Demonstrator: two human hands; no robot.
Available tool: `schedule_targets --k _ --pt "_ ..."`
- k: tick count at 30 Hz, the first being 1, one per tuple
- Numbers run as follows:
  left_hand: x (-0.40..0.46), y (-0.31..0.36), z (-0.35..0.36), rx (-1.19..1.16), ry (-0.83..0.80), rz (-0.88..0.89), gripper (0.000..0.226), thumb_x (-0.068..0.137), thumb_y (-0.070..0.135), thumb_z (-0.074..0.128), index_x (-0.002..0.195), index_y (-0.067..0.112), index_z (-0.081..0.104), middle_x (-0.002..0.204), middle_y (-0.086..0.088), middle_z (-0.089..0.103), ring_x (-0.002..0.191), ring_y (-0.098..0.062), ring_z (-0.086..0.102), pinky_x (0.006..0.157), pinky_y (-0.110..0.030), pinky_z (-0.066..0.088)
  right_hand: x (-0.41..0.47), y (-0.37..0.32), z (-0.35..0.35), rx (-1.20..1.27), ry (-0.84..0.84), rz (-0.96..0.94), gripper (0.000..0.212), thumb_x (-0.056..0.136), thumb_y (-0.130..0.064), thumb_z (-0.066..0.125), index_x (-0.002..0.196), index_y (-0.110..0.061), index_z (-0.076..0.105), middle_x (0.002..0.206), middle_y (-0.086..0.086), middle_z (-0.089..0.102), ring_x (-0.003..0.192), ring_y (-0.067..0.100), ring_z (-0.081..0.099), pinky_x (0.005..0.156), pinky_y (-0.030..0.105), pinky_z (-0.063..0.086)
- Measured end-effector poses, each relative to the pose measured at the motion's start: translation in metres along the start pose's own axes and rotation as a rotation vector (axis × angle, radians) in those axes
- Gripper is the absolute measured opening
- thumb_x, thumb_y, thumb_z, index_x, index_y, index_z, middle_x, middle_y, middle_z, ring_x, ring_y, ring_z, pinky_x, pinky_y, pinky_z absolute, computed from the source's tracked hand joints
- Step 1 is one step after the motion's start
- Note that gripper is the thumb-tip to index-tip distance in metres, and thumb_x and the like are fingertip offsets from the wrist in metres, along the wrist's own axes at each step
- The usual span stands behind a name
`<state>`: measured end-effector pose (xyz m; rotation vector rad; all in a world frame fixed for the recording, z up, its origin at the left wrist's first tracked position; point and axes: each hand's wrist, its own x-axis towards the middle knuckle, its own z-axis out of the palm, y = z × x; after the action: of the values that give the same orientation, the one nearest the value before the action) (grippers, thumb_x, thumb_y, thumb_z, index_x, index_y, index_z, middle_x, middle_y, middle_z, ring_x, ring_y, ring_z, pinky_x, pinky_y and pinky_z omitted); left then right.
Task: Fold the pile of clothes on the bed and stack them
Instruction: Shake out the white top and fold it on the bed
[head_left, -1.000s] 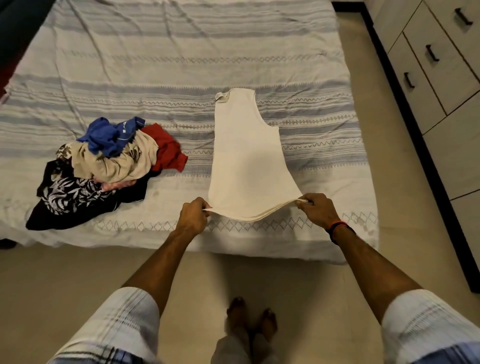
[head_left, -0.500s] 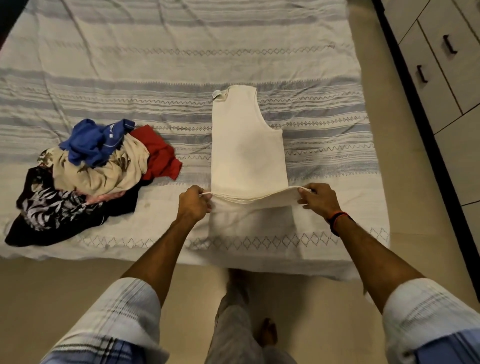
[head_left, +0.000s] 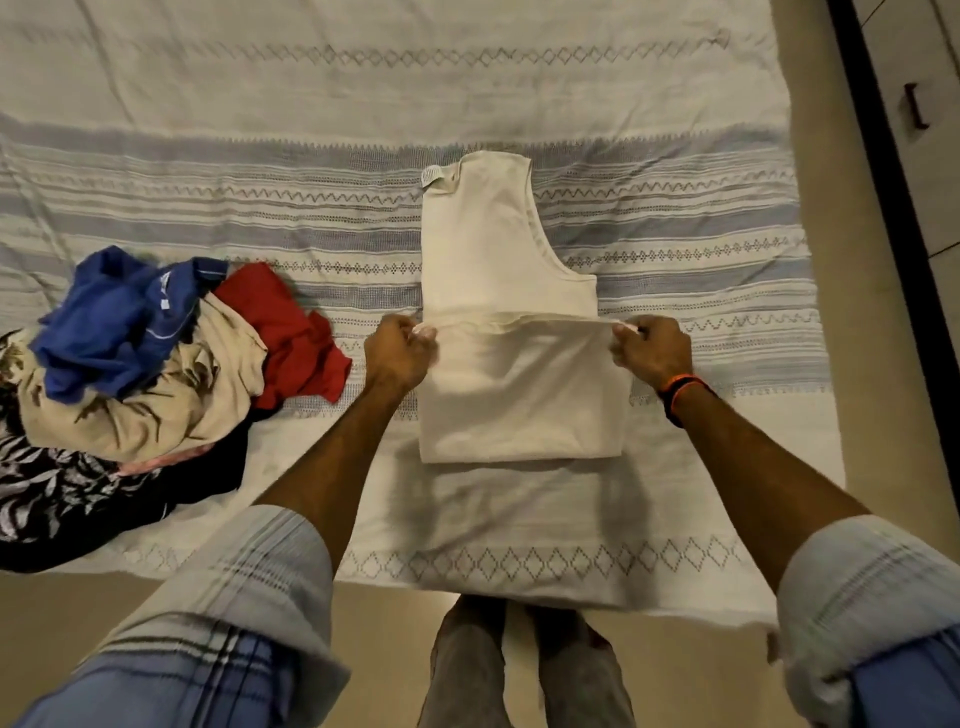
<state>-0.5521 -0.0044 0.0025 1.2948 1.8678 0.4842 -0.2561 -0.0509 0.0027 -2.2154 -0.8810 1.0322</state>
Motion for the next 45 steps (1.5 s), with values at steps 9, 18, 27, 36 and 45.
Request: schedule_targets --k 9,18,27,36,45 --pt "0.014 -0.054 0.044 0.285 -0.221 -0.044 0.079 0.08 0.021 0.08 0.142 -0.001 0.037 0.141 -0.02 0.045 0.131 -0.035 0.044 0.104 -0.036 0.036 0.013 0.034 0.038 -0.212 -0.192 -0.058 0.045 0.09 -0.011 0.067 0.132 -0.003 0.051 0.129 0.016 0.061 0.108 0.027 0.061 0.08 0.017 0.038" --pt "-0.012 -0.105 0.076 0.307 -0.281 -0.395 0.088 0.082 0.037 0.077 0.143 -0.005 0.03 0.144 -0.021 0.045 0.131 -0.036 0.046 0.103 -0.036 0.041 0.001 0.111 0.058 -0.349 -0.244 0.256 0.074 0.08 -0.03 0.08 0.132 0.006 0.043 0.134 0.024 0.051 0.116 0.037 0.057 0.094 0.038 0.049" --pt "-0.009 -0.125 0.08 0.076 -0.191 -0.517 0.059 0.076 0.037 0.082 0.118 -0.001 0.065 0.119 -0.016 0.067 0.109 -0.034 0.062 0.09 -0.036 0.052 0.016 0.128 0.061 -0.164 -0.248 0.346 0.043 0.081 -0.036 0.079 0.113 -0.008 0.071 0.115 0.012 0.07 0.108 0.031 0.063 0.098 0.04 0.05" --pt "-0.034 -0.102 0.057 -0.558 -0.062 -0.711 0.024 0.079 0.011 0.081 0.081 0.0 0.061 0.086 -0.012 0.064 0.068 -0.02 0.063 0.051 -0.026 0.058 -0.007 0.118 0.032 0.195 -0.239 0.362 0.025 0.081 -0.017 0.08 0.1 -0.004 0.07 0.106 0.014 0.071 0.079 0.021 0.065 0.058 0.028 0.054" --pt "-0.089 -0.068 0.01 -0.501 0.096 -0.541 0.031 0.081 0.0 0.076 0.103 0.007 0.055 0.093 -0.017 0.062 0.047 -0.015 0.065 0.051 -0.025 0.059 -0.052 0.091 -0.014 0.106 -0.128 0.244 0.058 0.059 -0.03 0.083 0.108 -0.032 0.05 0.114 0.013 0.065 0.096 0.033 0.067 0.078 0.051 0.059"
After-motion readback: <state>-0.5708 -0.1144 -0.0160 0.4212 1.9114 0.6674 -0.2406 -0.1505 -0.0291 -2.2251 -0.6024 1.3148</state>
